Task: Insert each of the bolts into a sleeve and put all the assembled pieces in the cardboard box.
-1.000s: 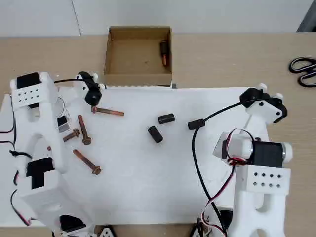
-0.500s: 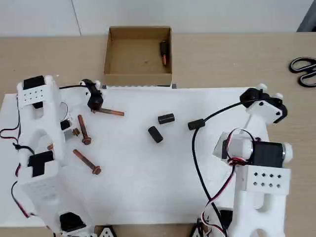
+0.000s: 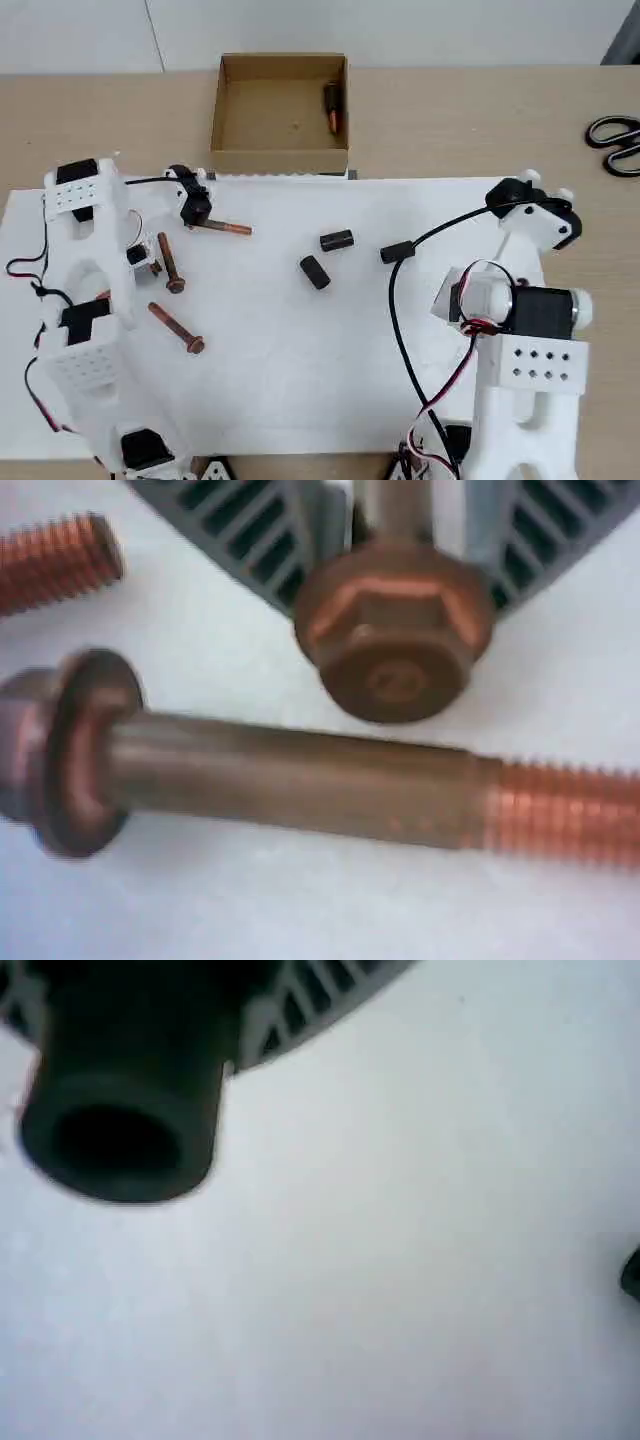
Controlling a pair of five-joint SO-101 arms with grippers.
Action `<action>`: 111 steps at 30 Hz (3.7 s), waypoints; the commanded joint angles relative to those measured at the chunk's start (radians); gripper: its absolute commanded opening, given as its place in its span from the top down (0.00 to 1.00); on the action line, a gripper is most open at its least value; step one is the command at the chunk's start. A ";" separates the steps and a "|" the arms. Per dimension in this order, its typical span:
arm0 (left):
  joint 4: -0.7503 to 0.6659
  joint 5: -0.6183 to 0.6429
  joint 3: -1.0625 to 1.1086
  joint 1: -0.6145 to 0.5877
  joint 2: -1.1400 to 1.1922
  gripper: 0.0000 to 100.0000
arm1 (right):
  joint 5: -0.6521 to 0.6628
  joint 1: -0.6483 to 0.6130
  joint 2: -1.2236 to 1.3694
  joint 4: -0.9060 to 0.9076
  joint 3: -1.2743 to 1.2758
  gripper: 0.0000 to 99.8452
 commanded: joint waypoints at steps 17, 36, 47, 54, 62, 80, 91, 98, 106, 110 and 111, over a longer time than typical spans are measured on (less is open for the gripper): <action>0.155 0.006 -0.101 -0.006 -0.107 1.00 | 0.008 -0.018 -0.022 0.002 -0.011 1.00; 0.157 0.615 -0.097 0.183 -0.809 1.00 | 0.336 -0.251 -0.329 0.004 -0.109 1.00; 0.012 1.320 0.182 0.433 -1.145 1.00 | 0.453 -0.251 -0.495 -0.145 0.026 1.00; -0.284 1.680 0.539 0.523 -1.418 1.00 | 0.456 -0.372 -0.591 -0.395 0.296 1.00; -0.517 1.870 0.897 0.554 -1.766 1.00 | 0.491 -0.591 -0.746 -0.535 0.549 1.00; -0.660 1.913 1.285 0.660 -2.294 1.00 | 0.614 -0.805 -0.888 -0.751 0.802 1.00; -0.661 1.909 1.310 0.773 -2.314 1.00 | 0.649 -0.858 -0.891 -0.803 0.818 1.00; -0.661 1.909 1.333 0.773 -2.314 1.00 | 0.707 -0.868 -0.894 -0.805 0.812 1.00; -0.658 1.903 1.369 0.775 -2.314 1.00 | 0.713 -0.868 -0.894 -0.805 0.776 1.00; -0.618 1.847 1.379 0.827 -2.315 1.00 | 0.713 -0.866 -0.894 -0.805 0.776 1.00; -0.601 1.837 1.377 0.850 -2.317 1.00 | 0.713 -0.865 -0.894 -0.805 0.776 1.00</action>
